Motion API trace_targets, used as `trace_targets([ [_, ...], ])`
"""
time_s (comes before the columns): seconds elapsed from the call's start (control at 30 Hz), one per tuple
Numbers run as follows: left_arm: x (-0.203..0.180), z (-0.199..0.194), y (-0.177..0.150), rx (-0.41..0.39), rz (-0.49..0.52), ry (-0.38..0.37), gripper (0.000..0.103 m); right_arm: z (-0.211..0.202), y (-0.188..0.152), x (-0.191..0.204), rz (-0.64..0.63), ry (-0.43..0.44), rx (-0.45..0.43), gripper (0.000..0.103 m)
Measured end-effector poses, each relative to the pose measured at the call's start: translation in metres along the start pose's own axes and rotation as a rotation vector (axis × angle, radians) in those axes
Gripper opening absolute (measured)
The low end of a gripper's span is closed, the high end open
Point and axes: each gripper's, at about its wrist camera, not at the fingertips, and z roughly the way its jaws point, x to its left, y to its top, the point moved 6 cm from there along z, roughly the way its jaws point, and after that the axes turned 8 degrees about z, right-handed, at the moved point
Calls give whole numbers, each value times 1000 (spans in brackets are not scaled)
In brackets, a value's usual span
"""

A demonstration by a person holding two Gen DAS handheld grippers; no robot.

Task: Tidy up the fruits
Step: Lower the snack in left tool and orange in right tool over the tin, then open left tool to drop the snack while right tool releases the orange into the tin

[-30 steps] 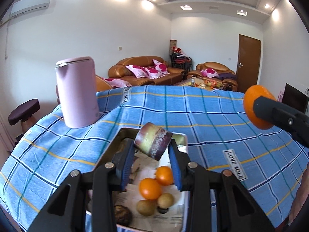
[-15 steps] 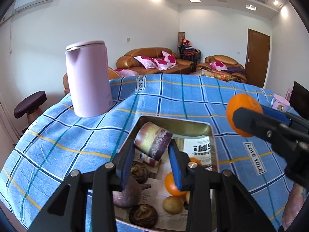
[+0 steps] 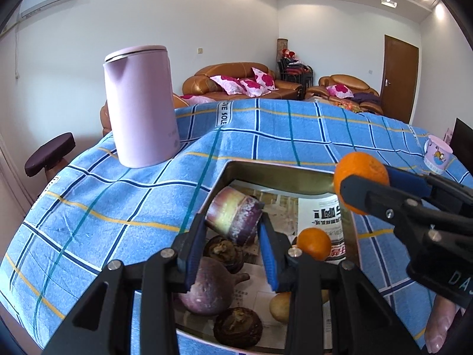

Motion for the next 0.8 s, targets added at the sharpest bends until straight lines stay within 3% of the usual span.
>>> trace_targets([
  [0.8, 5, 18, -12, 57, 9, 5, 37, 31, -21, -1, -20, -24, 77, 49],
])
